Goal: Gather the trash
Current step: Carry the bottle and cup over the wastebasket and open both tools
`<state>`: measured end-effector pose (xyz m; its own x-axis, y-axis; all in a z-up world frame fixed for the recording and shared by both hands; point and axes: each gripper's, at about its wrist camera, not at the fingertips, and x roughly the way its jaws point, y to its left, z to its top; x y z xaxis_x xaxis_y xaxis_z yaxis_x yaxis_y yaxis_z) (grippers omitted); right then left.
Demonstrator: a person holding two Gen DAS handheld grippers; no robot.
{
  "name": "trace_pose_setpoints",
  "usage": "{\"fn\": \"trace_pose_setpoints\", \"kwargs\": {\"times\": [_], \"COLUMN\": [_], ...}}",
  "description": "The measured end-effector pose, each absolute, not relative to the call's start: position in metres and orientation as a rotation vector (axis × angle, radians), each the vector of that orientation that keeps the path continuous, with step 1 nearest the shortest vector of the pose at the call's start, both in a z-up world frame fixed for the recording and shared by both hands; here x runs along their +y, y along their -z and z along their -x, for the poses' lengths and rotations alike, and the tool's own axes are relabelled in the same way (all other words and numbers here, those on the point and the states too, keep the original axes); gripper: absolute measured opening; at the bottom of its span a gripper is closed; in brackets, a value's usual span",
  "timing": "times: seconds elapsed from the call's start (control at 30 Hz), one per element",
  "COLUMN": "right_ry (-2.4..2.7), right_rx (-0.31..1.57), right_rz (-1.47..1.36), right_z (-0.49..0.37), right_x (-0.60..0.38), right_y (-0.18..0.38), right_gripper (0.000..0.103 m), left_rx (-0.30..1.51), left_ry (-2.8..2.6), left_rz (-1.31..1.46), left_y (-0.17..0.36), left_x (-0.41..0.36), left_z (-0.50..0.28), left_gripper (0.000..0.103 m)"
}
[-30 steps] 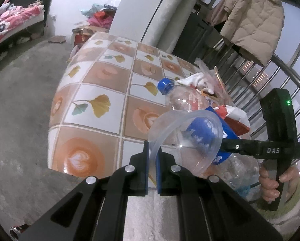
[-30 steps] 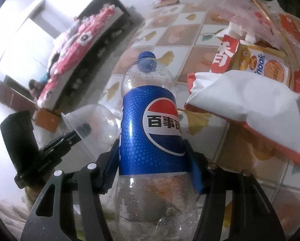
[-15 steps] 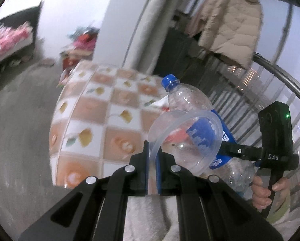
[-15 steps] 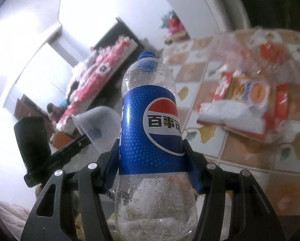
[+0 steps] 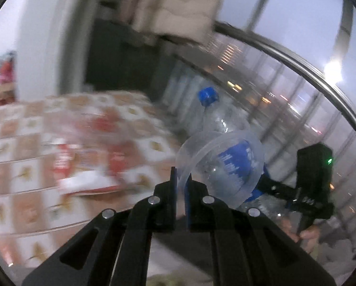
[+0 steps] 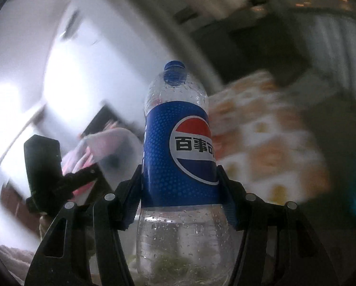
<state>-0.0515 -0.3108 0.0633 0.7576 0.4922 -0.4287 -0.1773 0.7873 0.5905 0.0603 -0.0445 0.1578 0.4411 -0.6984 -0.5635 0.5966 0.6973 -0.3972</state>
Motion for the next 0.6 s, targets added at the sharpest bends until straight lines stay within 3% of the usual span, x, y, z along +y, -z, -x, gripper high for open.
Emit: {"fn": "trace_pose_setpoints", "kwargs": {"times": [0.37,0.6], "right_ry": [0.155,0.296], "right_rx": [0.59,0.606], "right_rz": [-0.887,-1.176], "right_z": [0.128,0.151], "right_x": [-0.484,-0.55], "right_y": [0.022,0.093], "right_gripper": [0.056,0.056], "left_rx": [1.093,1.301], "left_ry": [1.072,1.066], "left_rz": [-0.025,-0.216], "left_y": [-0.126,-0.05], "left_x": [-0.294,-0.43], "left_z": [-0.091,-0.091], "left_gripper": [0.005,0.005]}}
